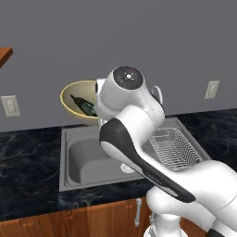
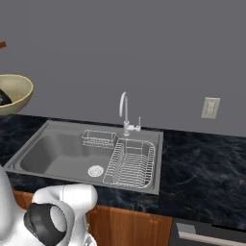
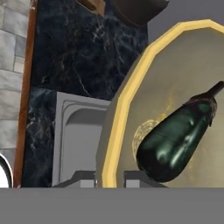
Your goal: Pick the eggplant from the sink and place it in the bowl. Then pick the bowl and place it in the microwave. Then close the microwave door and press the start button.
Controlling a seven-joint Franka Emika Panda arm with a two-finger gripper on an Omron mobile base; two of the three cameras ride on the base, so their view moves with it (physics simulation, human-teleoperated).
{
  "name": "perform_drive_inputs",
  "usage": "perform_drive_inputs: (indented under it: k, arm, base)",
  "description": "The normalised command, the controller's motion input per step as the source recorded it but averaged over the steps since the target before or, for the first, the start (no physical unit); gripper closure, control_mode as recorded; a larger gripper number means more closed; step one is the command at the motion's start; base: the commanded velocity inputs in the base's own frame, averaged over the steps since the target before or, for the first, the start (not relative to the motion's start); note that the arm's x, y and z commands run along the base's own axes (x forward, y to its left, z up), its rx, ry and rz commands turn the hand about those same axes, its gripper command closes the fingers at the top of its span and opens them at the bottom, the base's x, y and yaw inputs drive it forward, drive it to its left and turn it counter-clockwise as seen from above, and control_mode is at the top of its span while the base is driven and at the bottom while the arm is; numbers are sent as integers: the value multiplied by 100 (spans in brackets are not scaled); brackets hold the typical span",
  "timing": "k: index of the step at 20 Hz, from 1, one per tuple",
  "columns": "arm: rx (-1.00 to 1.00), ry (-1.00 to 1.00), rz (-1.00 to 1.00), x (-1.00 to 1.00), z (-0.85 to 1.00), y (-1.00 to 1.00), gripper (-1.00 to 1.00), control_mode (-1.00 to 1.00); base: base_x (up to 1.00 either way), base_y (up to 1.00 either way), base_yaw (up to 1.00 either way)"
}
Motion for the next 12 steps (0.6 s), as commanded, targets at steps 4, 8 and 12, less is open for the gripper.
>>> perform_drive_inputs:
  k: [4, 8, 12]
  arm:
    - [1, 0, 0, -38, 100, -68, 100, -100]
    - [0, 0, 0, -18, 100, -70, 100, -100]
    - [0, 0, 7, -20, 69, -95, 100, -100]
  base:
    - [0, 0, 0]
    - [0, 0, 0]
    - [0, 0, 0]
